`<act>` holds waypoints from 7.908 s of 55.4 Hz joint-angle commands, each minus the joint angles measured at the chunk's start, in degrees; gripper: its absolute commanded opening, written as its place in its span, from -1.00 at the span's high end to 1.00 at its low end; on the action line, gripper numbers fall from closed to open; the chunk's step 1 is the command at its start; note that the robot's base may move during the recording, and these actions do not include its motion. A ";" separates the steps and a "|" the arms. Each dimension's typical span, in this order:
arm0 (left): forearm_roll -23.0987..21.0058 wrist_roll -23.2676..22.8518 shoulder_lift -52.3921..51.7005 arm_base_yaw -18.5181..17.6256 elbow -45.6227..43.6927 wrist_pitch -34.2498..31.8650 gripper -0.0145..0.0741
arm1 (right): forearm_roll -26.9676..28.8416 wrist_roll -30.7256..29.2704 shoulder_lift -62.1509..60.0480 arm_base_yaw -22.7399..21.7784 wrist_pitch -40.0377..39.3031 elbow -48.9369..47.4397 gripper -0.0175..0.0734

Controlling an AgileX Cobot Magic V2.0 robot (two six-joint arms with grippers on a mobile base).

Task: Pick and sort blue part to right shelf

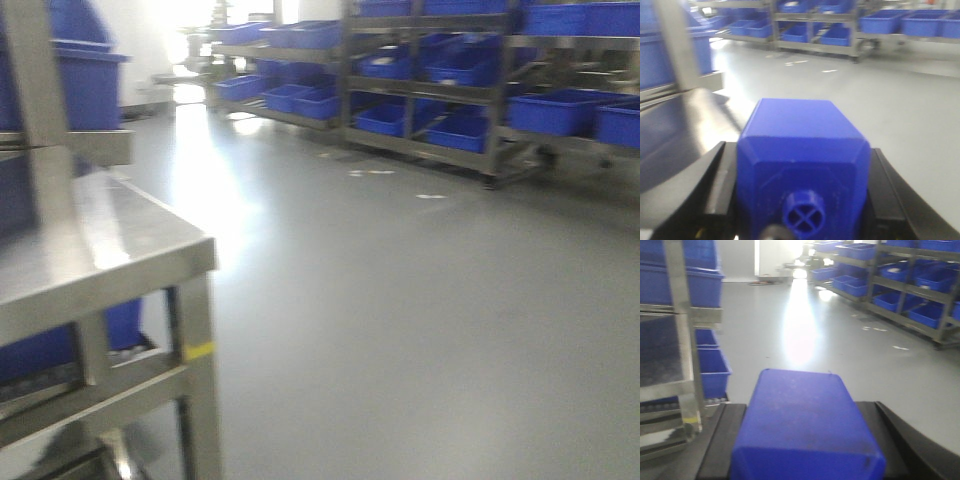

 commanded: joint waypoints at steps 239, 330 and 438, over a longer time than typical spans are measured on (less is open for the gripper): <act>-0.07 -0.39 0.10 0.02 -1.59 -5.02 -0.05 | -1.45 -0.41 0.88 -0.28 -5.45 -1.50 0.00; -0.07 -0.39 0.10 0.02 -1.59 -5.02 -0.05 | -1.45 -0.41 0.88 -0.28 -5.45 -1.50 0.00; -0.07 -0.39 0.10 0.02 -1.59 -5.02 -0.05 | -1.45 -0.41 0.88 -0.22 -5.45 -1.50 0.00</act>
